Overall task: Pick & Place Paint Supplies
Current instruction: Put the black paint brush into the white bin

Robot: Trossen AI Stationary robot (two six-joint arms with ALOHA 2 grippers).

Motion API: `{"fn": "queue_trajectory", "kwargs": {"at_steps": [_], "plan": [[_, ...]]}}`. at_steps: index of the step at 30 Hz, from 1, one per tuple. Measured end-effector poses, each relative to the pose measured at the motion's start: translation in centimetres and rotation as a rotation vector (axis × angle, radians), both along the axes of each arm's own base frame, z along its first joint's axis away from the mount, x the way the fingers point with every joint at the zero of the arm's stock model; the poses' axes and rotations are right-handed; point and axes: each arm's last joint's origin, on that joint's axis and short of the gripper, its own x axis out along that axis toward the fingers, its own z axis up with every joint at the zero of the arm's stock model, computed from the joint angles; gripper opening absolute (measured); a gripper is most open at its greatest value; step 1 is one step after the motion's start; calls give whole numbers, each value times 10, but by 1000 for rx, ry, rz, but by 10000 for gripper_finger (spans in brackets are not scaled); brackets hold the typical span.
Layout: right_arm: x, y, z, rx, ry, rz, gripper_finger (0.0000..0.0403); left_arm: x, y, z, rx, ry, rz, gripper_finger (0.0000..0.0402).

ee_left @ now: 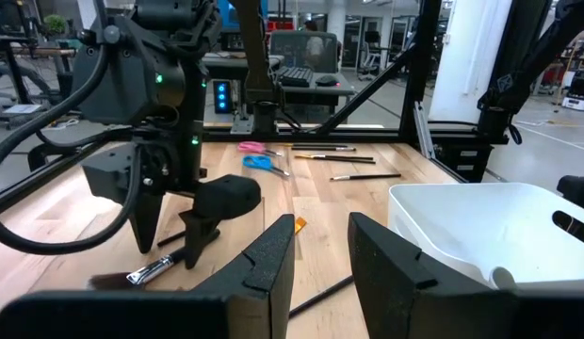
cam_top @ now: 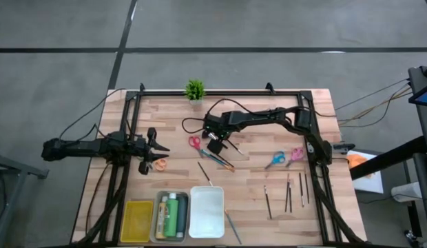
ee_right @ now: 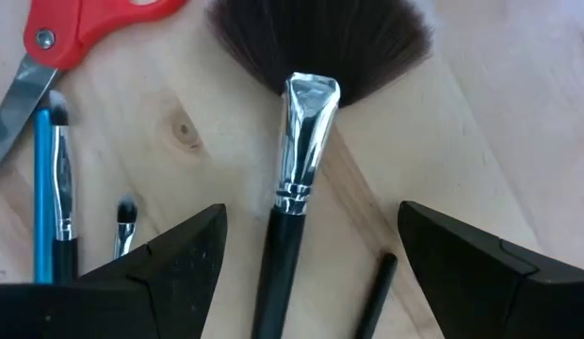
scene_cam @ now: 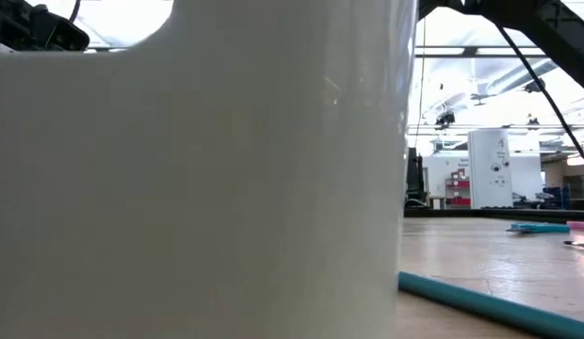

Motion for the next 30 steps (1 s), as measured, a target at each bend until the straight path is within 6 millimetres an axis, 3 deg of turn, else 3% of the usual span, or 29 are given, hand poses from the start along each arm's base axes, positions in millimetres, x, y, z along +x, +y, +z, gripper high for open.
{"fn": "queue_trajectory", "kwargs": {"at_steps": [9,12,27,30], "plan": [[2,6,-7,-12,21,7,307,0,0,0,0,0,0,104],[2,6,-7,-10,23,7,289,0,0,0,0,0,0,104],[2,6,-8,-7,22,13,52,0,0,0,0,0,0,104],[2,6,-8,-7,20,14,31,0,0,0,0,0,0,104]]}}
